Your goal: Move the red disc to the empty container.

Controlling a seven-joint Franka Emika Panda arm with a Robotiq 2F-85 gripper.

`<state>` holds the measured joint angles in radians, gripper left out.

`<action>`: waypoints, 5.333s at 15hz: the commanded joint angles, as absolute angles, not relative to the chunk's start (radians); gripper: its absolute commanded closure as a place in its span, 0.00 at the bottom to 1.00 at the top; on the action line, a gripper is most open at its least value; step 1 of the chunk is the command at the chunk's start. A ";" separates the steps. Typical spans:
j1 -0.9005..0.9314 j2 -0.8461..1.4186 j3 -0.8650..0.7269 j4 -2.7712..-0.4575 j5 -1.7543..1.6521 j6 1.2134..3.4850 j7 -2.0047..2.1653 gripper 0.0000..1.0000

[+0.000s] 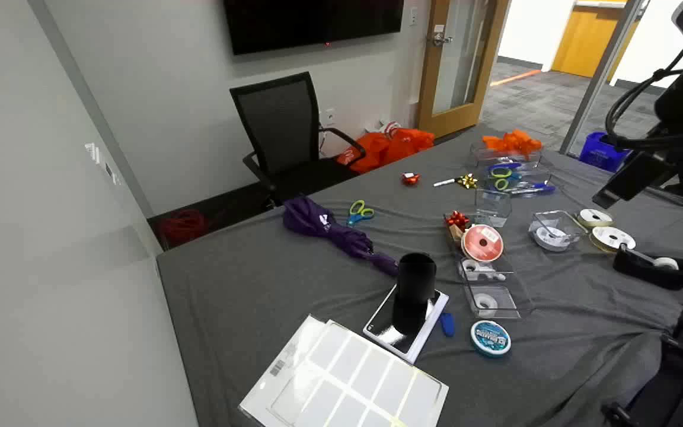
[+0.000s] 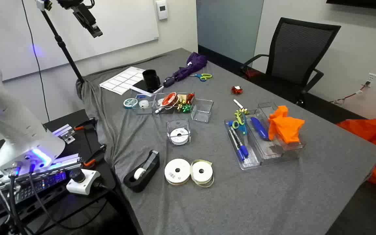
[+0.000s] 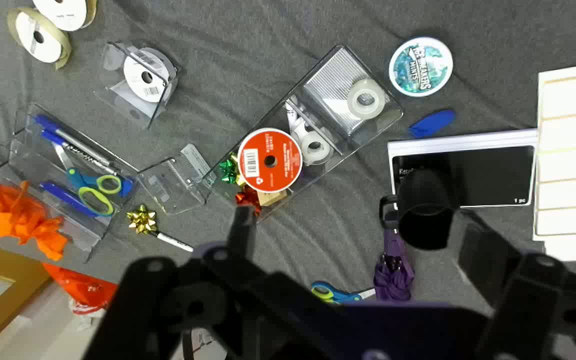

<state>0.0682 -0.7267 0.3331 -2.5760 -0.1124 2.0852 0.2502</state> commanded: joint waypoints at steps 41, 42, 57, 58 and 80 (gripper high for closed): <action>0.102 -0.393 0.040 -2.299 -0.005 2.034 -0.082 0.00; 0.101 -0.359 0.034 -2.274 0.002 2.039 -0.098 0.00; 0.067 -0.127 0.000 -2.063 0.006 2.022 -0.236 0.00; 0.067 -0.127 0.000 -2.062 0.006 2.021 -0.236 0.00; -0.158 0.372 -0.054 -1.755 0.201 1.857 -0.832 0.00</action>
